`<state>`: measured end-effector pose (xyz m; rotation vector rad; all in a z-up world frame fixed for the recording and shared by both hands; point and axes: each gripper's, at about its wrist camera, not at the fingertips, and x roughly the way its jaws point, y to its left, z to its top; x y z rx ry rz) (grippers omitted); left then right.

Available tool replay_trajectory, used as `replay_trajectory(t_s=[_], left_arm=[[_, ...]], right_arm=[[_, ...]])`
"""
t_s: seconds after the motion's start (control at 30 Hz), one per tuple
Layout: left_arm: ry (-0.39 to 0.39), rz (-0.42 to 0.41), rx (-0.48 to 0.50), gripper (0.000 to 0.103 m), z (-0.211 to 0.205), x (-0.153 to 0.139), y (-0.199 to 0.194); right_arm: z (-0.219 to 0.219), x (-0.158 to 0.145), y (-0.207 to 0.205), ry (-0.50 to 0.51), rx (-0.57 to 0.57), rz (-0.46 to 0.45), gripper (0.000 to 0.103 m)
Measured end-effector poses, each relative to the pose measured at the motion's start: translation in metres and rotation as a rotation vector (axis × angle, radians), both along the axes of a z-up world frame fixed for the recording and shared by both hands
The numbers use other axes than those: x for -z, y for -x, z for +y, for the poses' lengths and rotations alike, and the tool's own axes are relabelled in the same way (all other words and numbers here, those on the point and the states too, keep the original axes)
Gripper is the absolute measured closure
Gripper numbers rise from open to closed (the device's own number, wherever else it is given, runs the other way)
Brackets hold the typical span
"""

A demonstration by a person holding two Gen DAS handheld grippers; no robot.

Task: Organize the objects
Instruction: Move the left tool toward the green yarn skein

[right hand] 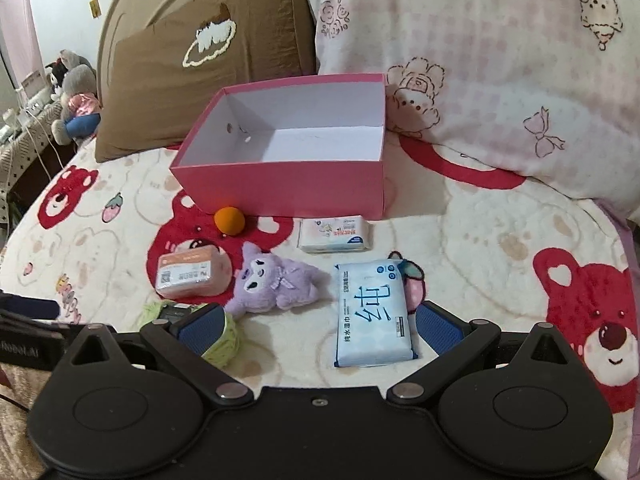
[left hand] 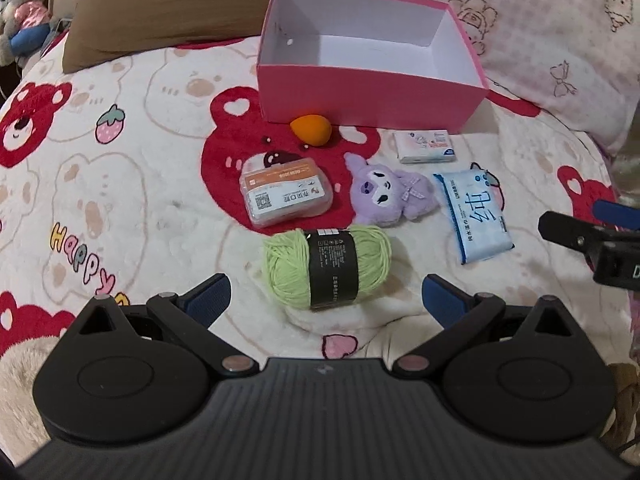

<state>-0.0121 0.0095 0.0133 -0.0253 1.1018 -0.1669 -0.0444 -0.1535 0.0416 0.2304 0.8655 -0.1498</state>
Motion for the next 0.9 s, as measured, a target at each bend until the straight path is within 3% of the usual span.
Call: replay_trajectory(t_s=[0.3,0.57,0.9], left_arm=[[-0.078,-0.01,-0.012,0.001,0.001,-0.009,-0.011],[-0.072,0.003,0.019,0.001,0.01,-0.019,-0.021],[-0.115,-0.003,0.123,0.001,0.008,-0.029,-0.028]], right_arm=[[-0.005,-0.01,-0.001,0.02,-0.028,0.016,0.0],[-0.005,-0.02,-0.008,0.084,-0.055,0.068,0.0],[0.005,-0.02,-0.014,0.149,-0.073,0.096,0.001]])
